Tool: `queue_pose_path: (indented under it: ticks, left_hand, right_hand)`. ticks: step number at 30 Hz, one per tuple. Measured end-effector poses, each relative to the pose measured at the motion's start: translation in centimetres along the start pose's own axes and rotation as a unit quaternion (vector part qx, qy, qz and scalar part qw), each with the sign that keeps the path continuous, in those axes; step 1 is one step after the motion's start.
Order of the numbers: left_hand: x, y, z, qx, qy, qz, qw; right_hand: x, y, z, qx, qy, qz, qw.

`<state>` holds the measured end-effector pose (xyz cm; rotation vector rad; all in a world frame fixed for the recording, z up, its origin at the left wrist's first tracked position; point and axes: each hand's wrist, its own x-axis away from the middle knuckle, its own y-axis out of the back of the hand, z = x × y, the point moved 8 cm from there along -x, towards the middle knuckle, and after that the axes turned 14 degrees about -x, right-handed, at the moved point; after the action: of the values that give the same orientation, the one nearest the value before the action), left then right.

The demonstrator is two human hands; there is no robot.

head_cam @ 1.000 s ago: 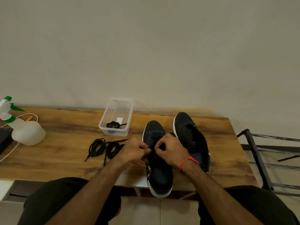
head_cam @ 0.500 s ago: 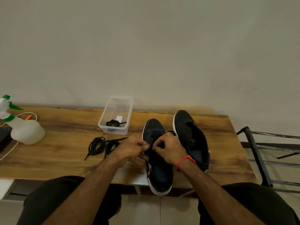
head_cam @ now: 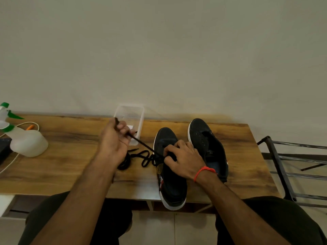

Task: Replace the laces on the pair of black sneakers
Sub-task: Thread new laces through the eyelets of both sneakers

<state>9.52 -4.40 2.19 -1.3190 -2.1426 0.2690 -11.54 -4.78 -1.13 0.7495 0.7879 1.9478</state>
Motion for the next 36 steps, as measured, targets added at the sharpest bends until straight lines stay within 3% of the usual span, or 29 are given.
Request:
queue_pose_path:
  ticks: [1, 3, 4, 6, 8, 9, 10, 11, 12, 15, 16, 17, 19, 21, 22, 23, 24, 26, 27, 28, 30, 32, 34, 36]
  left_hand:
    - [-0.2, 0.6, -0.8, -0.007, -0.021, -0.02, 1.0]
    - [-0.2, 0.9, -1.5, -0.209, -0.076, -0.037, 0.974]
    - [0.0, 0.3, -1.3, -0.363, -0.103, -0.023, 0.926]
    - [0.6, -1.8, 1.6, -0.63, -0.121, 0.081, 0.763]
    - [1.8, -2.6, 6.2, -0.765, -0.052, 0.204, 0.609]
    - [2.1, -2.4, 7.4, -0.789, -0.023, 0.229, 0.57]
    - [2.2, -2.2, 7.8, -0.791, -0.011, 0.234, 0.566]
    - [2.2, -2.3, 7.5, -0.776, -0.011, 0.224, 0.59]
    - [1.9, -2.4, 6.7, -0.743, -0.014, 0.2, 0.638]
    - [1.3, -1.7, 2.8, -0.495, -0.045, 0.025, 0.868]
    - [1.4, -1.1, 1.0, -0.377, -0.088, -0.048, 0.921]
    - [1.8, -0.4, -0.7, -0.281, -0.139, -0.11, 0.943]
    - [2.2, 1.0, -2.7, -0.147, -0.194, -0.164, 0.956]
    - [1.7, 1.1, -2.3, -0.104, -0.136, -0.12, 0.978]
    - [1.4, 0.7, -1.7, -0.165, -0.101, -0.088, 0.977]
    - [1.4, 0.1, -1.1, -0.289, -0.083, -0.059, 0.952]
    - [1.3, -0.7, -0.2, -0.453, -0.097, -0.022, 0.886]
    - [1.8, -2.5, 2.8, -0.73, -0.123, 0.068, 0.668]
    - [2.2, -2.9, 4.6, -0.795, -0.101, 0.12, 0.586]
    - [2.5, -3.1, 6.2, -0.812, -0.064, 0.172, 0.554]
    - [2.6, -2.6, 7.9, -0.812, -0.003, 0.237, 0.533]
    - [2.1, -2.2, 7.4, -0.814, -0.002, 0.263, 0.518]
    - [1.3, -1.8, 5.6, -0.812, -0.023, 0.238, 0.533]
    - [0.5, -1.1, 3.3, -0.801, -0.057, 0.181, 0.568]
  right_hand:
    - [0.0, 0.0, 0.0, 0.0, -0.001, -0.002, 1.0]
    - [-0.1, 0.0, 0.0, 0.013, -0.001, -0.002, 1.0]
    - [-0.1, 0.0, -0.1, 0.022, -0.001, 0.0, 1.0]
    - [-0.1, -0.1, -0.1, 0.027, -0.003, 0.003, 1.0]
    - [-0.1, -0.1, -0.2, 0.025, -0.005, 0.005, 1.0]
    - [0.0, 0.0, -0.2, 0.024, -0.004, 0.004, 1.0]
    - [0.0, 0.0, -0.2, 0.024, -0.003, 0.003, 1.0]
    - [0.0, 0.0, -0.2, 0.024, -0.002, 0.003, 1.0]
    - [0.0, 0.0, -0.2, 0.024, -0.003, 0.004, 1.0]
    - [0.0, -0.1, -0.2, 0.022, -0.008, 0.008, 1.0]
    - [-0.1, -0.1, -0.1, 0.021, -0.009, 0.009, 1.0]
    - [-0.1, -0.1, -0.1, 0.02, -0.01, 0.01, 1.0]
    - [-0.1, -0.1, -0.1, 0.018, -0.012, 0.012, 1.0]
    - [-0.1, -0.1, -0.1, 0.02, -0.013, 0.015, 1.0]
    - [-0.1, -0.1, -0.2, 0.021, -0.014, 0.016, 1.0]
    - [-0.2, -0.1, -0.2, 0.022, -0.015, 0.017, 1.0]
    - [-0.1, -0.2, -0.2, 0.023, -0.015, 0.018, 0.999]
    - [-0.1, -0.2, -0.2, 0.023, -0.014, 0.017, 0.999]
    - [-0.2, -0.2, -0.2, 0.024, -0.012, 0.016, 1.0]
    - [-0.1, -0.2, -0.2, 0.024, -0.011, 0.014, 1.0]
    - [-0.1, -0.2, -0.4, 0.022, -0.013, 0.014, 1.0]
    - [-0.2, -0.2, -0.4, 0.021, -0.015, 0.015, 1.0]
    - [-0.2, -0.3, -0.3, 0.025, -0.014, 0.017, 0.999]
    - [-0.3, -0.3, -0.2, 0.031, -0.014, 0.018, 0.999]
